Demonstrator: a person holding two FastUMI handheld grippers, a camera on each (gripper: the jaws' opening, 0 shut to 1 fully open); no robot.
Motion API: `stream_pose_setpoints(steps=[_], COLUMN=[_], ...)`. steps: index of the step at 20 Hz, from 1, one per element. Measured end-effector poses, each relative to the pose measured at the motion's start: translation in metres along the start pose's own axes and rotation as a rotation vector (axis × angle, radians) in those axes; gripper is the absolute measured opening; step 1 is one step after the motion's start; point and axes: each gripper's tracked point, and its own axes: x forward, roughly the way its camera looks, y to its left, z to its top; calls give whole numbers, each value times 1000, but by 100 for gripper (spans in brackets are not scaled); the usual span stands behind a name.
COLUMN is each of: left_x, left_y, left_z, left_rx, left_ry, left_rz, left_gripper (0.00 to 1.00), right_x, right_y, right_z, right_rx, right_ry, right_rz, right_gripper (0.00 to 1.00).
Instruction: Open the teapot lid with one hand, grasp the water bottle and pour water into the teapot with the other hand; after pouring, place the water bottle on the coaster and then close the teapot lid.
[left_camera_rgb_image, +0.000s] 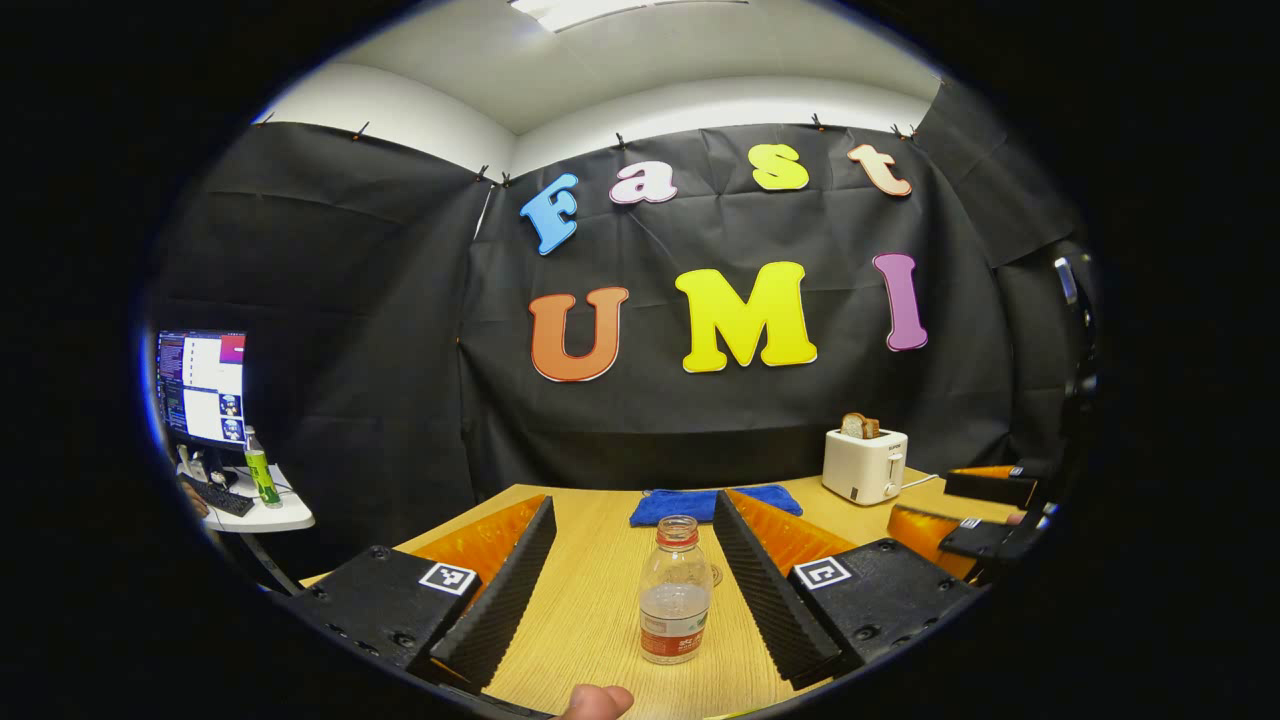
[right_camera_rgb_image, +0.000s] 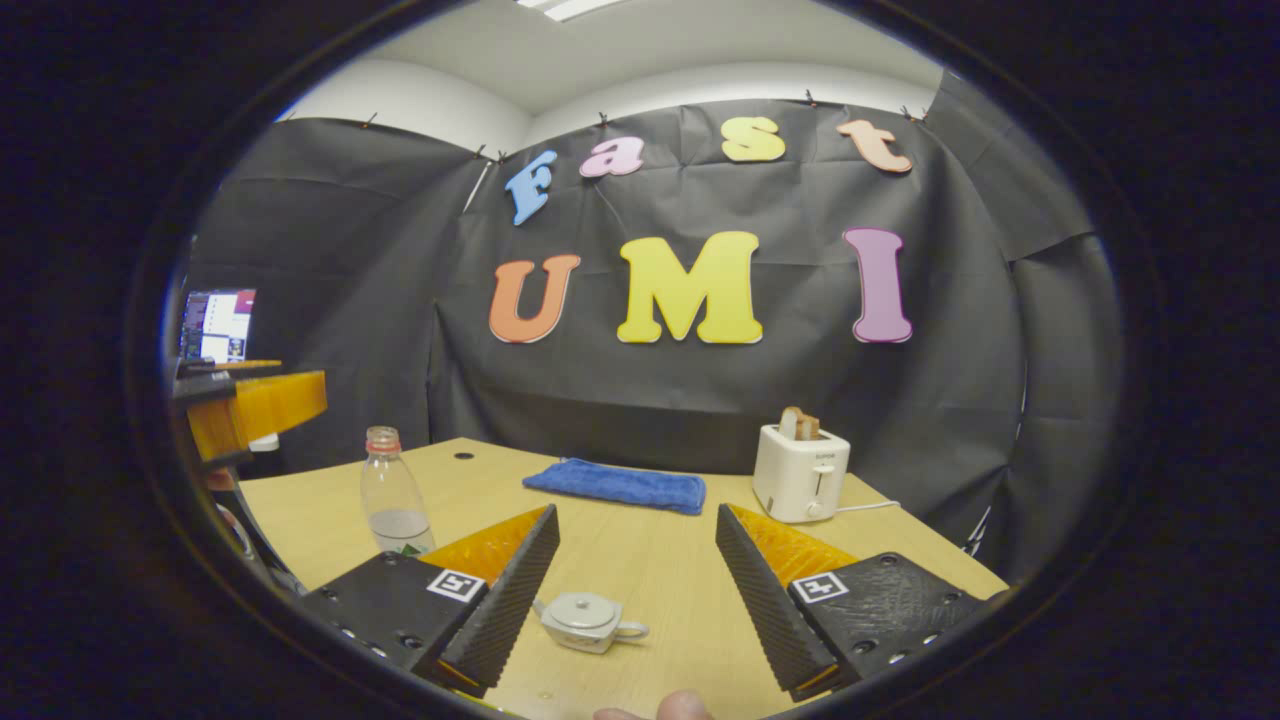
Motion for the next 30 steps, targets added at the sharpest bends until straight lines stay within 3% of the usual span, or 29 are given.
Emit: stream_pose_setpoints(steps=[12, 14, 15, 16, 18, 20, 23, 25, 28, 29, 30], left_x=[0, 2, 1, 2, 3, 3, 3, 3, 2, 0, -2], left_y=[-6, -5, -5, -3, 2, 4, 7, 8, 10, 11, 12], left_z=[0, 1, 0, 0, -1, -2, -1, -3, -14, -20, -29], left_rx=[-8, -7, -11, -14, -21, -29, -32, -31, -43, -42, -39], left_ry=[-5, -8, -8, -6, -1, 4, 1, 6, 27, 38, 53], left_rz=[-7, -9, -10, -8, 3, 6, 8, 12, 8, -3, -11], left_gripper=[99, 99, 99, 99, 99, 99, 99, 99, 99, 99, 99], right_x=[37, 42, 44, 47, 50, 52, 52, 56, 56, 56, 55], right_y=[25, 29, 31, 32, 31, 32, 35, 39, 38, 37, 37], right_z=[-75, -80, -83, -86, -89, -95, -89, -99, -97, -97, -99], right_rx=[8, -8, -16, -23, -33, -32, -52, -52, -67, -63, -68], right_ry=[130, 146, 154, 164, 179, 198, 212, 220, 227, 231, 226], right_rz=[47, 54, 56, 62, 56, 63, 61, 84, 97, 103, 107], right_gripper=[96, 84, 72, 74, 63, 37, 34, 9, 9, 0, 0])
